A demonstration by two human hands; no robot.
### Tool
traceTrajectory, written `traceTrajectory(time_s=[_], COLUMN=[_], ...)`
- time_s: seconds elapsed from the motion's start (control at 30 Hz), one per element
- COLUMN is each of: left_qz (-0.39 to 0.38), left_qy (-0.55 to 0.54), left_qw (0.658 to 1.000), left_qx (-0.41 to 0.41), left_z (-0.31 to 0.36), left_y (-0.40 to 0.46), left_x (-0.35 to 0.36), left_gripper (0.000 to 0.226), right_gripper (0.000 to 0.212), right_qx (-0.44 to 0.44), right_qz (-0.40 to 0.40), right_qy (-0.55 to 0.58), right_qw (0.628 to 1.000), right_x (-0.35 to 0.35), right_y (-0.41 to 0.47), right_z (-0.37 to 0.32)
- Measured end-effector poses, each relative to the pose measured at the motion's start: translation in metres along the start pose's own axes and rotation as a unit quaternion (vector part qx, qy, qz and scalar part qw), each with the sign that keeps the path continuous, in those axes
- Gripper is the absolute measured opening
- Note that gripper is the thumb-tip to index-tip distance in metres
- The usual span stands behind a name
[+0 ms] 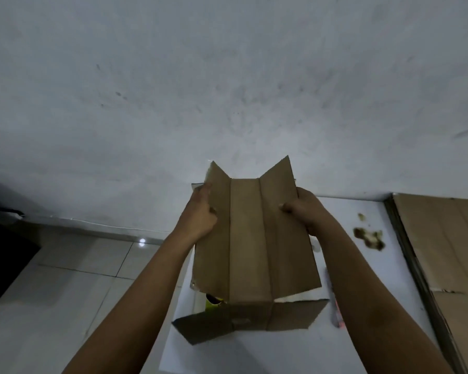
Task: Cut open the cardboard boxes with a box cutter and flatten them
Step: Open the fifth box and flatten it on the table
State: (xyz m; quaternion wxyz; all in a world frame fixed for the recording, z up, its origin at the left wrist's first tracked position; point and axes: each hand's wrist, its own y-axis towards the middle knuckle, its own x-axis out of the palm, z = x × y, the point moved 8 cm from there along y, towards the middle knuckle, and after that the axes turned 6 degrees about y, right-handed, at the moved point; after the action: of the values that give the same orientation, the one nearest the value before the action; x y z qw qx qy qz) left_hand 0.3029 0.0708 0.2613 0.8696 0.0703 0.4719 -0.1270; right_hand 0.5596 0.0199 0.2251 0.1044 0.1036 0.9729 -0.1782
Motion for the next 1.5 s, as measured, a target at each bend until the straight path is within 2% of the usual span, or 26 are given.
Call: traceTrajectory(time_s=[0.1,0.2,0.3,0.33,0.4,0.5,0.63,0.8,0.87,0.97,1.17,1.3,1.43,1.5], left_qz=[0.003,0.028,-0.019,-0.065,-0.149,-0.152,-0.173,-0.288,-0.31,-0.285,-0.181,-0.168,-0.167,-0.166], left_qy=[0.105,0.22,0.32,0.301,0.239,0.226,0.23,0.22,0.234,0.245,0.228,0.216,0.224,0.231], left_qw=[0.994,0.974,0.942,0.945,0.956,0.96,0.954,0.929,0.918,0.922,0.949,0.954,0.954,0.954], left_qx=[-0.027,-0.052,0.094,0.112,0.087,0.071,0.085,0.075,0.08,0.09,0.121,0.12,0.11,0.098], left_z=[-0.026,-0.036,-0.008,-0.006,-0.012,-0.021,-0.036,-0.084,-0.104,-0.116,-0.118,-0.119,-0.118,-0.119], left_y=[0.02,0.029,0.022,0.017,0.01,0.009,0.014,0.016,0.012,0.007,-0.038,-0.054,-0.053,-0.054], left_x=[0.008,0.011,0.046,0.064,0.097,0.13,0.17,0.238,0.258,0.271,0.27,0.274,0.275,0.273], left_gripper=[0.067,0.057,0.048,0.055,0.081,0.102,0.106,0.104,0.107,0.106,0.092,0.091,0.093,0.094], right_gripper=[0.045,0.045,0.057,0.063,0.07,0.069,0.06,0.061,0.063,0.065,0.059,0.068,0.074,0.074], right_qx=[-0.038,-0.032,-0.05,-0.055,-0.053,-0.048,-0.038,-0.028,-0.007,0.012,0.045,0.012,-0.055,-0.069], right_qz=[0.099,0.127,0.135,0.134,0.134,0.147,0.119,0.044,0.026,0.046,0.1,0.031,0.025,-0.012], right_qy=[-0.105,-0.184,-0.272,-0.289,-0.316,-0.354,-0.378,-0.351,-0.338,-0.327,-0.411,-0.452,-0.487,-0.494], right_qw=[0.989,0.974,0.951,0.946,0.938,0.923,0.917,0.935,0.941,0.944,0.905,0.891,0.871,0.867], right_x=[-0.011,-0.008,-0.003,-0.001,0.001,0.0,0.004,0.021,0.025,0.025,0.029,0.059,0.076,0.088], right_y=[0.011,0.028,0.042,0.046,0.054,0.067,0.094,0.131,0.138,0.146,0.16,0.169,0.19,0.205], right_z=[-0.003,-0.01,-0.014,-0.012,-0.003,0.014,0.044,0.096,0.122,0.149,0.172,0.179,0.177,0.176])
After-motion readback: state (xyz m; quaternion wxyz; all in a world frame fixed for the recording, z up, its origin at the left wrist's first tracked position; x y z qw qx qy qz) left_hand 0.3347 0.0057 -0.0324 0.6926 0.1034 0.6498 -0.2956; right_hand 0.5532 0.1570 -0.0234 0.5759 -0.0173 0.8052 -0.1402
